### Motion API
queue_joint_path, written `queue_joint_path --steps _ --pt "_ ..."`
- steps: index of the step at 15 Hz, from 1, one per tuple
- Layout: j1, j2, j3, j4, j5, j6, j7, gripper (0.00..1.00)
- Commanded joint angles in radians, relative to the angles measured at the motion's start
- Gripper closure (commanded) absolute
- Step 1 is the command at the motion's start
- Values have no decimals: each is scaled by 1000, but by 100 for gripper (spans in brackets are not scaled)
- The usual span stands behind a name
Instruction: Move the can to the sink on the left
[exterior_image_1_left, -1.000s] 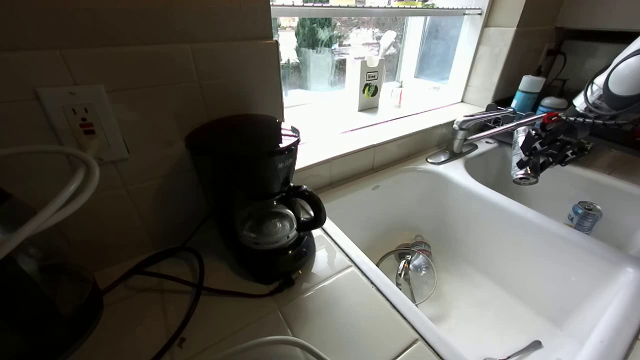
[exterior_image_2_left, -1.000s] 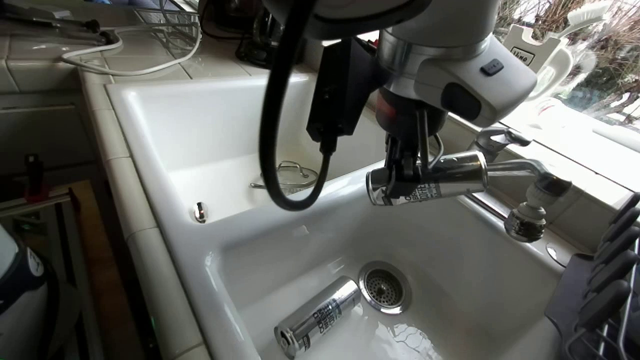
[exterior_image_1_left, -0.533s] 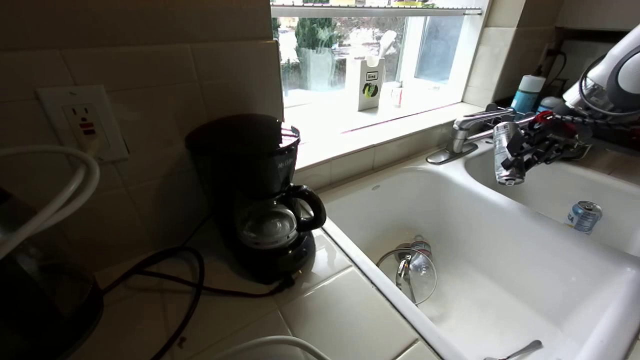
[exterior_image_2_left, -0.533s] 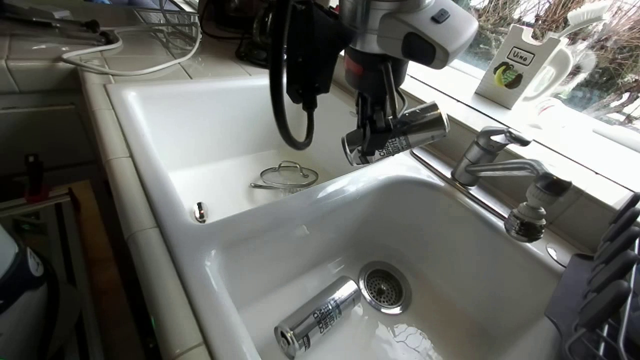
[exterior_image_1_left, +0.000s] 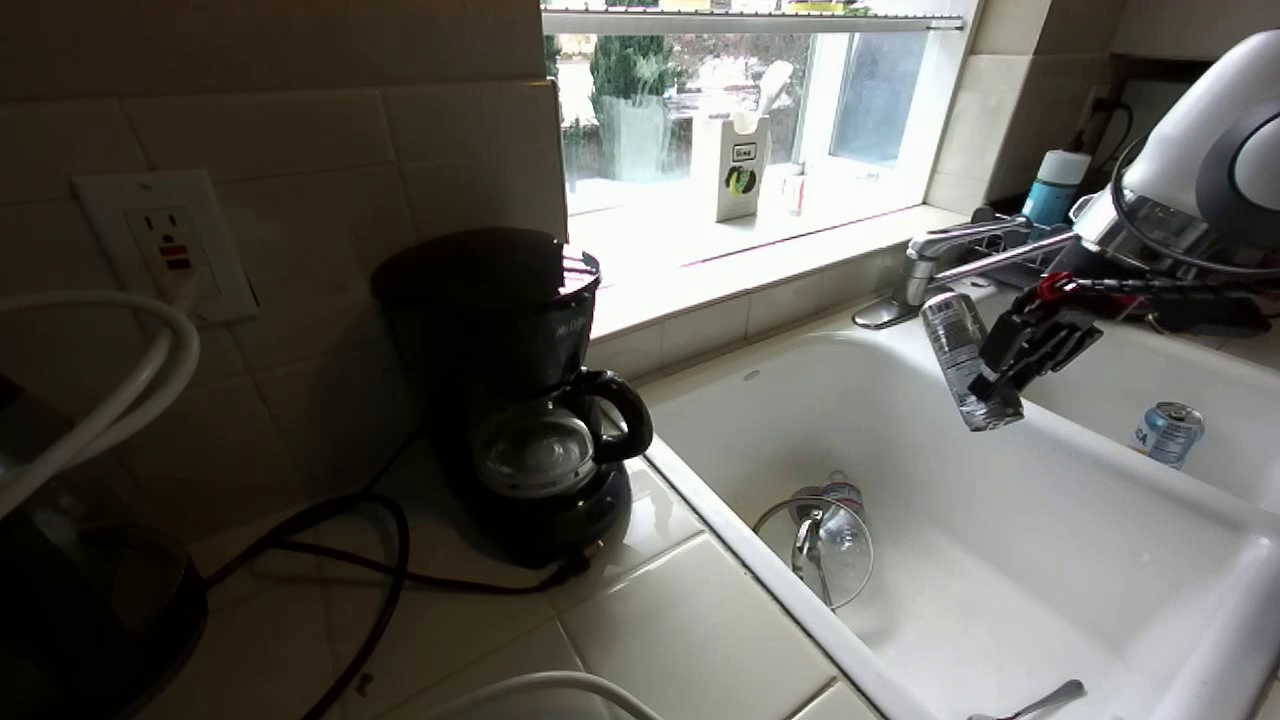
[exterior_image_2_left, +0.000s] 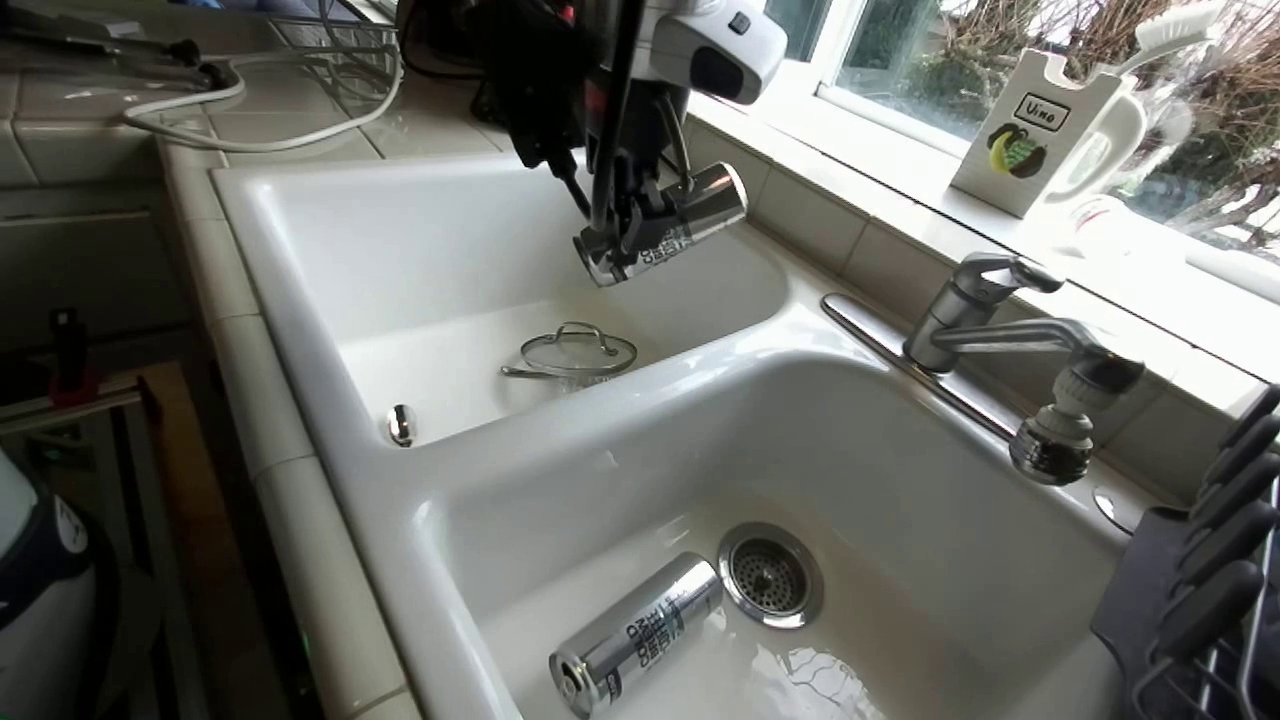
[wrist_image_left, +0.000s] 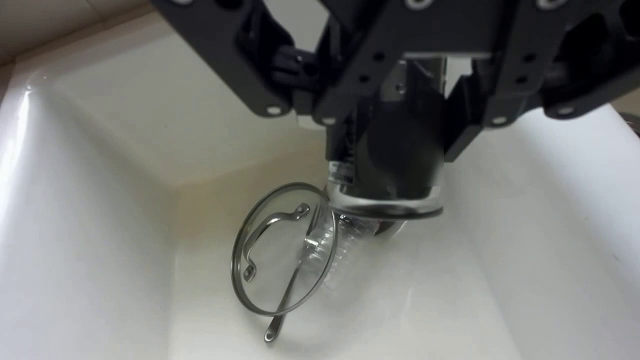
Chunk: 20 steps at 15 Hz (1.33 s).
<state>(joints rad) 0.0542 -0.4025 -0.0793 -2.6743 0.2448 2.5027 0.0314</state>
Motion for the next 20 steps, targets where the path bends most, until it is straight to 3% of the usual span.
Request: queue_joint_path --steps 1,5,6,11,14,17,20 --pt "-12 0 11 2 5 -3 -3 52" --pt "-23 0 9 4 3 -2 -2 52" --pt "-23 0 9 4 3 -2 -2 77" --pt "114 94 -70 119 212 -77 -270 77" --pt "173 194 -95 196 399 -148 -436 77" --pt "125 298 -57 244 475 -210 -469 77" --pt "78 398 -22 264 502 -191 -433 77"
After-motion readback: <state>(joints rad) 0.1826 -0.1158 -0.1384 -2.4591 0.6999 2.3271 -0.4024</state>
